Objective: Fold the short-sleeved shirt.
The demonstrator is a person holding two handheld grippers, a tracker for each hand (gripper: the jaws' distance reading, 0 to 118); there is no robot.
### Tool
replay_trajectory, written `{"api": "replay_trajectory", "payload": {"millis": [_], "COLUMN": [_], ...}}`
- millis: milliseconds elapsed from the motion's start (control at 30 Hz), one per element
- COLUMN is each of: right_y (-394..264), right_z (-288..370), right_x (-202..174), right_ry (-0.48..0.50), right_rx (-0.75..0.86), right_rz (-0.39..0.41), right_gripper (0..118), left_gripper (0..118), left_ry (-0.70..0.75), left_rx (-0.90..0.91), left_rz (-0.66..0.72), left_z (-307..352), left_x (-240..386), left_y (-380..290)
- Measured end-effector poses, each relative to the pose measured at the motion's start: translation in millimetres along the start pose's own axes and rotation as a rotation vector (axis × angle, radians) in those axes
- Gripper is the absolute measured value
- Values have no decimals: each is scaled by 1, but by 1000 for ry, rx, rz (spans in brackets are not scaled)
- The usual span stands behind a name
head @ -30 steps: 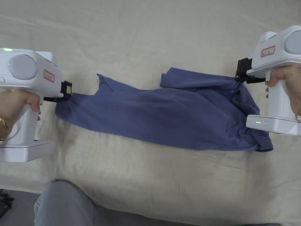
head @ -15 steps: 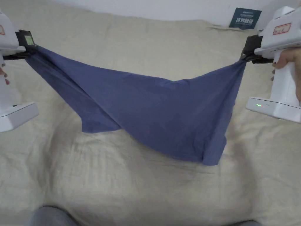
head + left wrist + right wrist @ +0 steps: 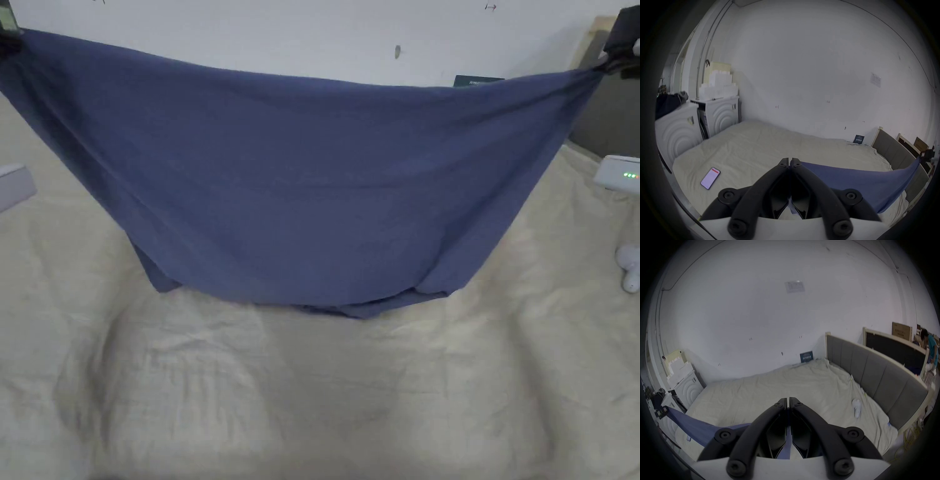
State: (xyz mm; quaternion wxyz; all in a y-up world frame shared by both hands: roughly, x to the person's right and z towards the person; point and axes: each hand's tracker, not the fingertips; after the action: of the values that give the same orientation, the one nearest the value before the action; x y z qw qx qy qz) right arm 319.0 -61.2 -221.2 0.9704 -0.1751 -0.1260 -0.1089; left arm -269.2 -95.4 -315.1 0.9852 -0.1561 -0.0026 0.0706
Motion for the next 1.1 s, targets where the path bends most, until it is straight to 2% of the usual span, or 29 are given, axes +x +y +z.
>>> {"api": "replay_trajectory", "payload": {"millis": [133, 267, 467, 633, 800, 900, 1100], "right_y": [31, 65, 105, 142, 180, 197, 216], "right_z": [7, -2, -36, -73, -108, -123, -157], "right_x": [-17, -39, -72, -91, -107, -112, -116], "right_ry": [-11, -82, -151, -219, -257, -288, -298], "right_rx": [54, 104, 139, 176, 232, 277, 318], "right_rz": [34, 160, 243, 264, 267, 298, 236], "right_gripper": [2, 2, 2, 2, 2, 2, 2], "left_gripper": [0, 0, 0, 0, 0, 0, 0], "left_ry": [12, 57, 107, 176, 193, 210, 184], "left_rx": [42, 76, 88, 94, 125, 162, 193], "left_rz": [-22, -63, -85, -176, -191, -253, -207], "left_z": [-1, -9, -45, -97, -149, -179, -224], "left_x": [10, 26, 52, 79, 105, 121, 142], "left_y": [35, 70, 110, 131, 148, 152, 161]}}
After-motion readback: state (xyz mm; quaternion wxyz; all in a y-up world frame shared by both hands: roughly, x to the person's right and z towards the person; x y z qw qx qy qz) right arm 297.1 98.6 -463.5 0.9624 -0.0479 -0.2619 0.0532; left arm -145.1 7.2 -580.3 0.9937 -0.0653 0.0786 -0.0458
